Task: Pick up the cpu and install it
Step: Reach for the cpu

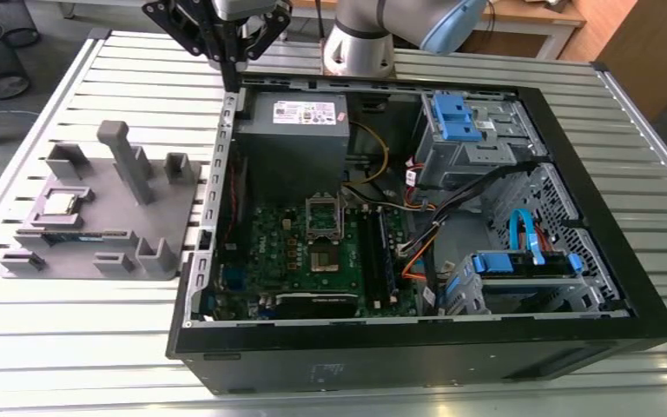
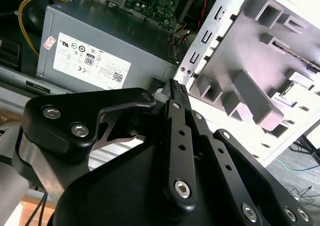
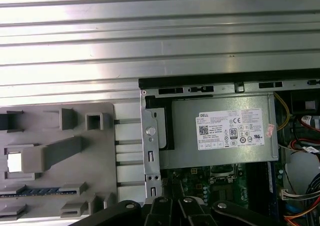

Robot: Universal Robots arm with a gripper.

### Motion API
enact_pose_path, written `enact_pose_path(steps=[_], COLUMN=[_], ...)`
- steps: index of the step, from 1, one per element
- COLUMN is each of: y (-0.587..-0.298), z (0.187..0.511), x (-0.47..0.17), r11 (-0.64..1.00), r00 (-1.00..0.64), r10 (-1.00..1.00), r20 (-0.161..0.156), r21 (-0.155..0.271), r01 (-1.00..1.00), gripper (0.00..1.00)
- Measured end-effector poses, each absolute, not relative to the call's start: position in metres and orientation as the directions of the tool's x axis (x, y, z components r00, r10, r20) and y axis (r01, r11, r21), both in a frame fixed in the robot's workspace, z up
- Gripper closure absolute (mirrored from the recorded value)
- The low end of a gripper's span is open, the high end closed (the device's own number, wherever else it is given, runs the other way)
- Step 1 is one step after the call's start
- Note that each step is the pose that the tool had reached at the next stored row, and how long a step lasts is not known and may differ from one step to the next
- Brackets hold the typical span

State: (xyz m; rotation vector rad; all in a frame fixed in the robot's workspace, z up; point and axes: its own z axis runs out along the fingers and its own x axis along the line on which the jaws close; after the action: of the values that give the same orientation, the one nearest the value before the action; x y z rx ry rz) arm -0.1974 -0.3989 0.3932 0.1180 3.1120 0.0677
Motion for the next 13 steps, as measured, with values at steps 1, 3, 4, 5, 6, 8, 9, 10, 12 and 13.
enact_pose_path(steps=[1,3,4,5,6,8,9,10,12,13], y=[-0.3989,-0.3990,-0.3990,-0.3990,-0.3989,-0.3989,-0.3989,-0.3989,-0.3989,-0.3989], z=[0.3932,0.3932,0.3932,0.3932,0.3932,0.3932,0.3932,0.3932,0.3932,0.3931], x=[-0.1975,-0.1983,-0.1988,-0.1994,-0.2001,-0.2018,-0.2026,-0.2036,-0.2055,-0.2066], r11=[0.996,0.996,0.996,0.996,0.996,0.996,0.996,0.996,0.996,0.996], r00=[-0.997,-0.997,-0.997,-0.997,-0.997,-0.997,-0.997,-0.997,-0.997,-0.997], r10=[0.076,0.076,0.076,0.076,0.076,0.076,0.076,0.076,0.076,0.076], r20=[-0.025,-0.025,-0.025,-0.025,-0.025,-0.025,-0.025,-0.025,-0.025,-0.025], r21=[0.044,0.044,0.044,0.044,0.044,0.044,0.044,0.044,0.044,0.044], r01=[0.075,0.075,0.075,0.075,0.075,0.075,0.075,0.075,0.075,0.075], gripper=[0.89,0.89,0.89,0.89,0.89,0.89,0.89,0.89,0.89,0.89])
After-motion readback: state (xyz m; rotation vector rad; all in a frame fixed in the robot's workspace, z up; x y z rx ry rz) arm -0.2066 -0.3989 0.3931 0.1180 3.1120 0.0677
